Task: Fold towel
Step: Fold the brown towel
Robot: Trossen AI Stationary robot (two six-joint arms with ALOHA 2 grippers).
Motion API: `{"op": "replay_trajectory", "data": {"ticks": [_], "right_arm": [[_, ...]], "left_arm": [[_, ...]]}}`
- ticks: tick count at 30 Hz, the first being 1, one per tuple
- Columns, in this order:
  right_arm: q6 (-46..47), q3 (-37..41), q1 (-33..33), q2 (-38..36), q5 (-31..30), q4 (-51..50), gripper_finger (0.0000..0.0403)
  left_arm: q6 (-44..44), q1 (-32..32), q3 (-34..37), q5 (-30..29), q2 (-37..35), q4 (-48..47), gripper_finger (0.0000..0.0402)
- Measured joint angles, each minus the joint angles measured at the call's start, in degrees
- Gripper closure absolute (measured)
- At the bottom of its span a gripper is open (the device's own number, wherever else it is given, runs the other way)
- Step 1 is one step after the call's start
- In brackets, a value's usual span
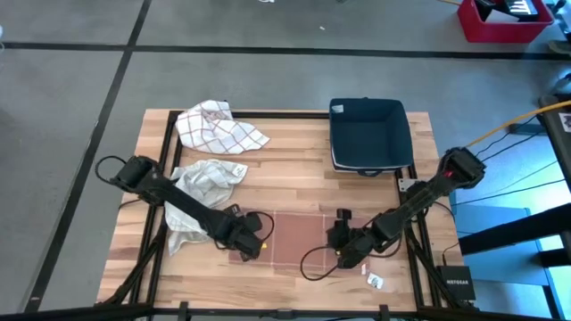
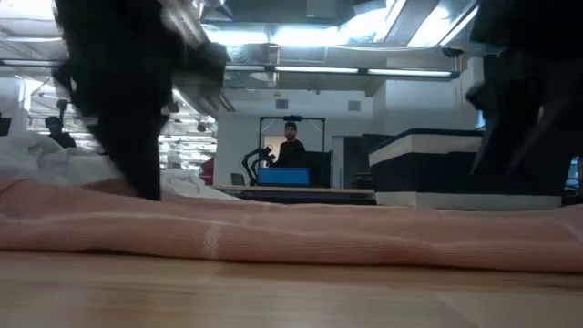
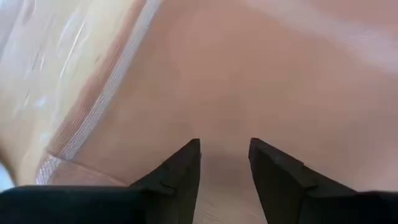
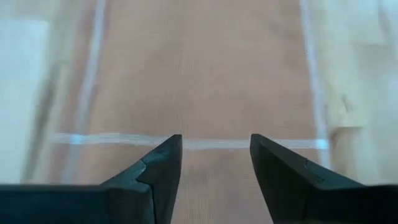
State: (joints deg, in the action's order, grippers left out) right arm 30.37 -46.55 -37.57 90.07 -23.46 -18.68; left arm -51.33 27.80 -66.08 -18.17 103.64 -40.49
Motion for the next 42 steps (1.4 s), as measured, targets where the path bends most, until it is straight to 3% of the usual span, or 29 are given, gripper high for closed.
{"op": "replay_trajectory", "data": {"ticks": [4, 9, 14, 19, 27, 29, 33, 37, 42], "right_arm": [[7.6, 0.0, -2.9, -4.6, 3.1, -2.6, 0.021], [13.8, 4.9, -8.6, -4.4, -2.6, -0.7, 0.021], [21.0, 9.9, -10.2, -3.0, -4.0, -0.4, 0.021], [22.2, 13.8, -9.6, -2.9, -4.9, 2.8, 0.021], [25.0, 16.0, -9.3, -3.0, -3.4, 4.7, 0.021], [24.1, 16.0, -9.3, -2.9, -3.6, 6.7, 0.021], [22.8, 14.5, -9.3, -2.7, -3.8, 7.2, 0.021], [21.7, 12.0, -9.3, -2.9, -3.2, 6.7, 0.021], [23.7, 7.3, -9.3, -6.1, -3.5, -2.7, 0.021]], "left_arm": [[0.8, 3.1, -0.5, -3.4, -2.9, 3.8, 0.027], [2.0, 5.5, 2.3, -6.1, -1.8, 4.7, 0.027], [-1.0, 7.0, 7.8, -1.7, 0.3, 10.4, 0.027], [-1.8, 8.6, 10.1, -3.6, 0.6, 11.9, 0.027], [-5.3, 8.9, 9.5, -0.7, -1.7, 8.7, 0.027], [-3.0, 8.6, 8.1, -0.4, -3.7, 7.7, 0.027], [4.1, 8.1, 3.1, -6.5, -8.8, 13.1, 0.027], [19.4, 7.3, 2.8, -14.1, -9.6, 27.2, 0.027], [33.2, 2.5, 2.7, -13.1, -5.7, 38.6, 0.027]]}}
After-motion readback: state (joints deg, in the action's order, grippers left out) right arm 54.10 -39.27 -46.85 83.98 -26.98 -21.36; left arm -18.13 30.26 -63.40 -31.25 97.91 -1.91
